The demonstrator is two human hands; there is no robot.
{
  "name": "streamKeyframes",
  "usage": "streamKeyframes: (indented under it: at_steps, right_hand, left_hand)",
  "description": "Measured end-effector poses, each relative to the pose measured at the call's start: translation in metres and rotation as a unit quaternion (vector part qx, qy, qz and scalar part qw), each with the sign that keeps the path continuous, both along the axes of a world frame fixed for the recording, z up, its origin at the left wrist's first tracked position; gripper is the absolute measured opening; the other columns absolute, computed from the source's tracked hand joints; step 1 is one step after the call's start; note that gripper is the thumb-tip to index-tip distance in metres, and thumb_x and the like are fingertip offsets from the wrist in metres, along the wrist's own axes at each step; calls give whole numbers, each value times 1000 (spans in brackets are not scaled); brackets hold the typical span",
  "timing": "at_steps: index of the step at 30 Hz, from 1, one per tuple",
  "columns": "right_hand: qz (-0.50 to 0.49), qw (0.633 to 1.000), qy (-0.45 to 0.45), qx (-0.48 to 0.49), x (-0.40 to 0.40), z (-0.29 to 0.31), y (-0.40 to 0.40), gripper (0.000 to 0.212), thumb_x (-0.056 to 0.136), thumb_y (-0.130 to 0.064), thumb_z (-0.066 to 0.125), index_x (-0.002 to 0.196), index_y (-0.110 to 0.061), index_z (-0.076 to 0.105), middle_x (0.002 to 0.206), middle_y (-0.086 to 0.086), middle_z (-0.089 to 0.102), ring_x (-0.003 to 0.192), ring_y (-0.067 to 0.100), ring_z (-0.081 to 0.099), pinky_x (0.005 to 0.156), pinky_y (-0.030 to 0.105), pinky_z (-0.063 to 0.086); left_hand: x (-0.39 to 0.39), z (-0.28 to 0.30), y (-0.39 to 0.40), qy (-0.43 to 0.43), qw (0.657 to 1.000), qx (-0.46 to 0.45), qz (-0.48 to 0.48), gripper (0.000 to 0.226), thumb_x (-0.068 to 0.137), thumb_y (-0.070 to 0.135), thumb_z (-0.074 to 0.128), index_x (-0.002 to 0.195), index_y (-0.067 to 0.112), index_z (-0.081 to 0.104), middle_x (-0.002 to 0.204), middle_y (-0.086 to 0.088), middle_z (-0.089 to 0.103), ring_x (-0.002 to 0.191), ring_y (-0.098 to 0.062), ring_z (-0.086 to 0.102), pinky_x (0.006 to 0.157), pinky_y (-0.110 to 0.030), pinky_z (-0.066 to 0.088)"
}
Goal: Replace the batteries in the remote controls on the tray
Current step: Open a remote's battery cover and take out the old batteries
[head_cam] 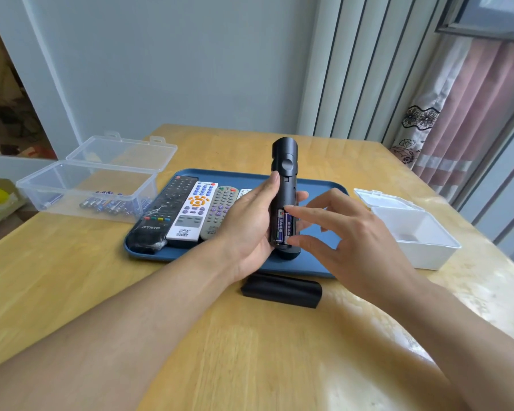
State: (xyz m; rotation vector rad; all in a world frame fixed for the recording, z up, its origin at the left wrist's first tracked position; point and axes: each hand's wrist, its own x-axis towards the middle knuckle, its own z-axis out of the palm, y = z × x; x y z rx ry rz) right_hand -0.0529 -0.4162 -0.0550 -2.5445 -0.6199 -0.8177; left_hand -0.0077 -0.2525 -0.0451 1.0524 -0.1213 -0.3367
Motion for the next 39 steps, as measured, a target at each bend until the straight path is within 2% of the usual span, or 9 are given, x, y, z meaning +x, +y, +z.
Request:
streamKeyframes:
  at_steps: [3,9,14,20,24,28,30,33,39]
  right_hand:
    - [6,1000,-4,-9,0,-2,3,41,87,-41,70,127,-35,67,103,-12,59,88,8,57,70,33,54]
    - [6,1000,-25,-5,0,-2,4,37,88,-38,69,124,-30,71,103,-9,63,83,4,48,68,28,50]
    - [3,999,-51,-16,1,-3,5,34,90,-39,63,120,-28,73,102,-6,65,84,5,46,66,32,51]
    - [-9,999,-47,-25,-1,-1,10,36,91,-41,60,121,-26,72,105,-7,64,89,11,54,65,33,53]
    - [-4,1000,-2,0,-3,1,14,36,89,-45,65,119,-25,69,102,-15,60,85,0,50,74,13,41]
    - [-6,998,41,53,-4,4,16,24,86,-44,71,104,-30,63,89,-21,54,77,-5,50,68,7,36]
    - [-13,995,43,85,-4,5,17,21,84,-41,74,94,-28,63,84,-20,58,74,-1,52,64,9,37]
    - [-16,982,94,164,-4,4,19,17,80,-35,80,78,-26,66,70,-18,63,67,4,56,61,10,39]
    - [-22,940,144,309,-2,1,20,23,71,-37,88,82,-30,70,77,-11,74,60,9,60,61,20,49]
  left_hand:
    - [0,0,-1,11,1000,2,-2,42,106,41,46,133,12,61,105,-10,75,103,-30,74,74,-38,59]
    - [-1,-2,-3,7,1000,-12,14,41,105,41,47,131,14,62,116,-15,73,115,-39,68,102,-53,50]
    - [-2,0,-3,9,999,-35,14,42,104,41,48,132,12,61,121,-16,72,98,-34,74,88,-47,58]
    - [-2,1,-3,2,999,-27,25,41,104,41,50,132,13,63,114,-12,75,101,-34,73,82,-43,57]
    - [-2,0,-2,-11,999,-30,29,39,102,36,55,132,12,64,102,-8,75,85,-19,73,71,-31,59]
    - [-2,-4,-5,-44,999,12,18,34,99,35,59,123,13,69,100,-7,69,90,-25,64,75,-41,50]
    - [-5,-5,-9,-63,998,26,3,26,99,34,59,115,18,72,99,-7,64,92,-26,57,66,-35,43]
    - [-8,-1,-10,-85,996,20,6,42,86,34,68,124,20,72,95,-3,64,91,-17,61,76,-28,52]
    - [-9,0,-10,-125,992,-6,8,55,77,35,71,130,24,69,92,-1,61,99,-14,63,90,-30,52]
